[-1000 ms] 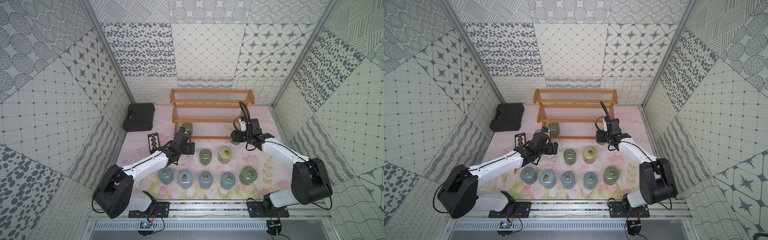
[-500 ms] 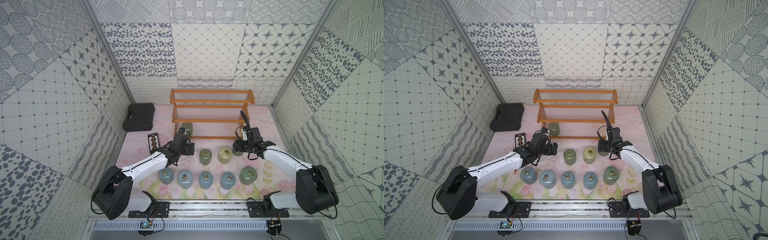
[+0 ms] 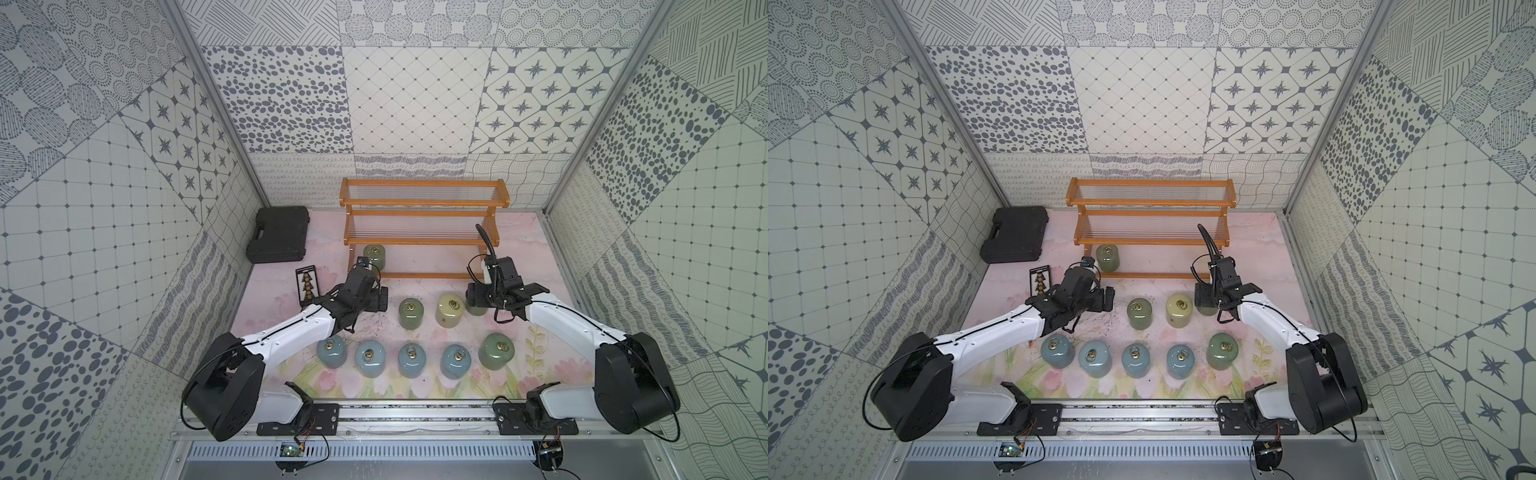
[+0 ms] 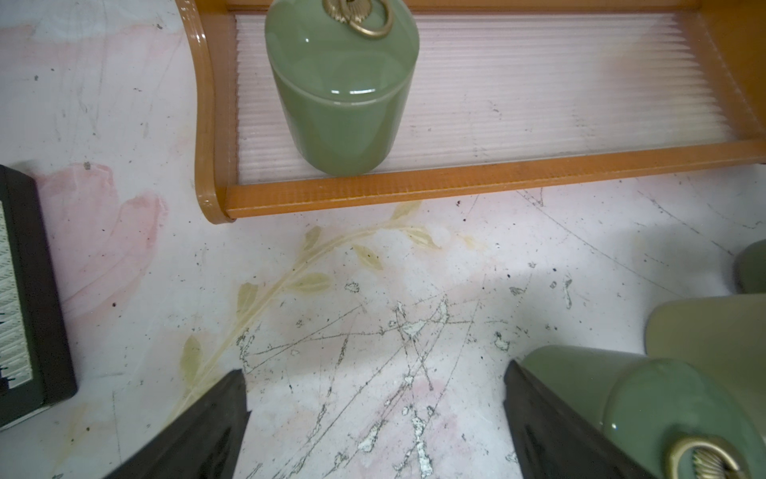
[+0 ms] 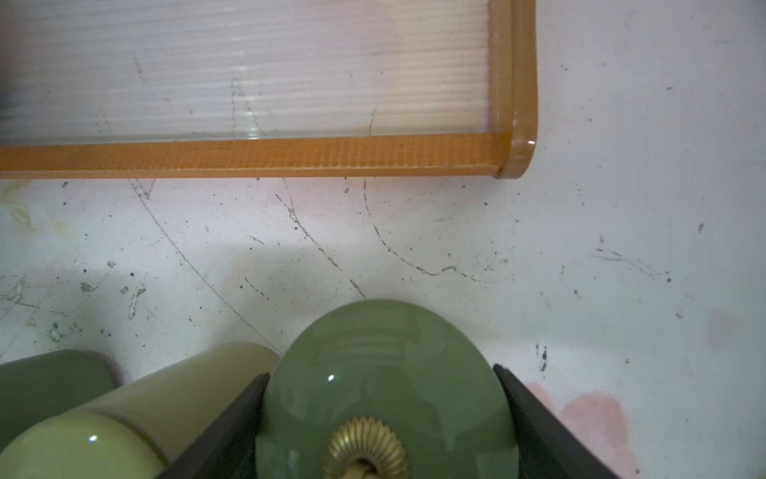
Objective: Remove the tea canisters from the shelf
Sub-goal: Place the tea canister at the center of the board.
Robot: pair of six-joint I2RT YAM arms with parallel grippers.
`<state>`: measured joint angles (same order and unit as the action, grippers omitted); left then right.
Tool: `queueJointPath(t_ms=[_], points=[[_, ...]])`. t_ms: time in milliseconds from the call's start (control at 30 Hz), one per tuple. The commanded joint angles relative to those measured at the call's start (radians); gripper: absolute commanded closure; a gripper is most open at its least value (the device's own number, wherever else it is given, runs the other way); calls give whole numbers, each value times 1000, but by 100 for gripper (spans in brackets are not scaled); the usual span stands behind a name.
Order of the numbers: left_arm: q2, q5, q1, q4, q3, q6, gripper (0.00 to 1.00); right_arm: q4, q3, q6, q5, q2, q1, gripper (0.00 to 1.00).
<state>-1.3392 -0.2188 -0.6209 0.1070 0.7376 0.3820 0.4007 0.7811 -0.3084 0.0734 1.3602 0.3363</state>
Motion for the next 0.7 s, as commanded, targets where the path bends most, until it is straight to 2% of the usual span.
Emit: queueJointPath(t_ms=[0, 367, 667], points=[[13, 2, 7, -29, -3, 2, 0, -53, -3, -22, 27, -45, 6, 33], [12, 1, 6, -23, 0, 1, 0, -64, -33, -37, 29, -55, 5, 31], [9, 1, 7, -25, 3, 6, 0, -71, -41, -37, 24, -63, 5, 23]])
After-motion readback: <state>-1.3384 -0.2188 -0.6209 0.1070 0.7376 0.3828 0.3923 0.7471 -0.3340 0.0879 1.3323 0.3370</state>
